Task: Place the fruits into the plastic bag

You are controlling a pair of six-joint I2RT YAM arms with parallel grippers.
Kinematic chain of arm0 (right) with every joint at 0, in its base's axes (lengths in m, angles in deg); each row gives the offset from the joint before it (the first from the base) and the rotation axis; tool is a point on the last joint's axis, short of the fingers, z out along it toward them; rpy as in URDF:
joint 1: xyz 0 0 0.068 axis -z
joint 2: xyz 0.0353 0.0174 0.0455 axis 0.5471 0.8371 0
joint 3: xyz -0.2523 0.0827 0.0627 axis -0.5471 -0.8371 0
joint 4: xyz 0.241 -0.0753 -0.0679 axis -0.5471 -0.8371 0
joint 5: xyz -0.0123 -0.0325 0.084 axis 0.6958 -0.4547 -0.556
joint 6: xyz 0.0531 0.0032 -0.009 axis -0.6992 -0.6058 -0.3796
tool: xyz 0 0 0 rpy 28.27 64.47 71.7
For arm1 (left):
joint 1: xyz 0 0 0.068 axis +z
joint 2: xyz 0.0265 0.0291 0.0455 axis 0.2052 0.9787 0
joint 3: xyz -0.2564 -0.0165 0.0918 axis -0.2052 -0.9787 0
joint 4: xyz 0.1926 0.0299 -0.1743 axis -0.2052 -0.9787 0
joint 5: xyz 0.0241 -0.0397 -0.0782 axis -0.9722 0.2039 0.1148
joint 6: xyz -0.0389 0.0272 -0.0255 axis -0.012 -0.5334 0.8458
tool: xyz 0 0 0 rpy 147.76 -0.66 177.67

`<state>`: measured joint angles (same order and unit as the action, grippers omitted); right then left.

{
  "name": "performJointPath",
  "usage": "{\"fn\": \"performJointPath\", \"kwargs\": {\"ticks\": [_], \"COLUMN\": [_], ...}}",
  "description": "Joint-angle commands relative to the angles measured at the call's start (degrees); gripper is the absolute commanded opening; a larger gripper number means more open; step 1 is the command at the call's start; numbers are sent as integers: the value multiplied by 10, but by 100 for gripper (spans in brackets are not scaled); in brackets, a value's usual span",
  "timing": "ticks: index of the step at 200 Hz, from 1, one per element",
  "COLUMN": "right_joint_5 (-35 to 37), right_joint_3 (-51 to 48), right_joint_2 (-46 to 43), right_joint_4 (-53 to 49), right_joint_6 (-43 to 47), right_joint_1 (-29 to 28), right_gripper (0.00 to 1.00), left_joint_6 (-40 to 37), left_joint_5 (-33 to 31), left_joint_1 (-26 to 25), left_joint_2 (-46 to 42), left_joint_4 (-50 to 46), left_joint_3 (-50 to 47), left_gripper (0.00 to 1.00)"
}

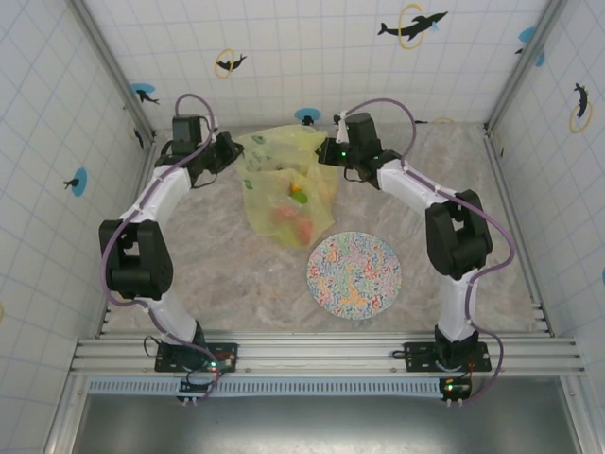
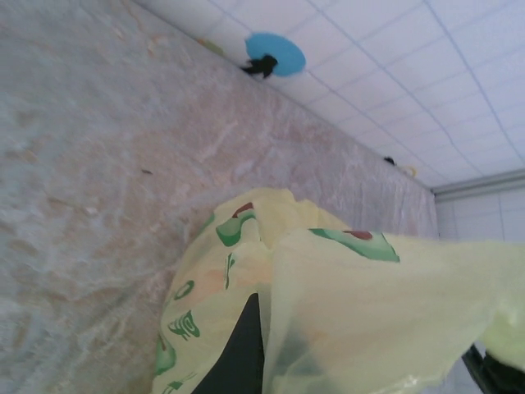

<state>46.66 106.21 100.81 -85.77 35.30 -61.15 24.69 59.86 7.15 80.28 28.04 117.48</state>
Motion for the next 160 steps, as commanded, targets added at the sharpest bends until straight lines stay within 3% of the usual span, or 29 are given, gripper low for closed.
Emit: {"fn": "performJointPath", "kwargs": {"ticks": [1, 29, 54, 111, 129, 160], "right_joint_5": [-21, 4, 13, 1, -18, -113], "right_joint_3": [31, 8, -79, -305, -356, -389], "right_joint_2": [-4, -43, -114, -248, -247, -204], "right_joint_4": [-42, -88, -65, 36, 93, 211], "right_joint_6": [44, 105, 124, 101, 63, -32], "right_joint_1": [6, 7, 8, 12, 24, 28], "right_gripper": [8, 32, 46, 62, 65, 72], "left_joint_6": [8, 12, 9, 13, 15, 12], "left_joint_5": [7, 27, 26, 36, 41, 38], "left_joint_1": [6, 6, 6, 6, 6, 6], "left_joint_2": [-17, -31, -44, -45, -44, -44], "left_joint_4": [31, 53, 64, 77, 78, 77], "left_joint_3": [-16, -57, -78, -85, -86, -86], "left_gripper": [0, 0, 0, 0, 0, 0]}}
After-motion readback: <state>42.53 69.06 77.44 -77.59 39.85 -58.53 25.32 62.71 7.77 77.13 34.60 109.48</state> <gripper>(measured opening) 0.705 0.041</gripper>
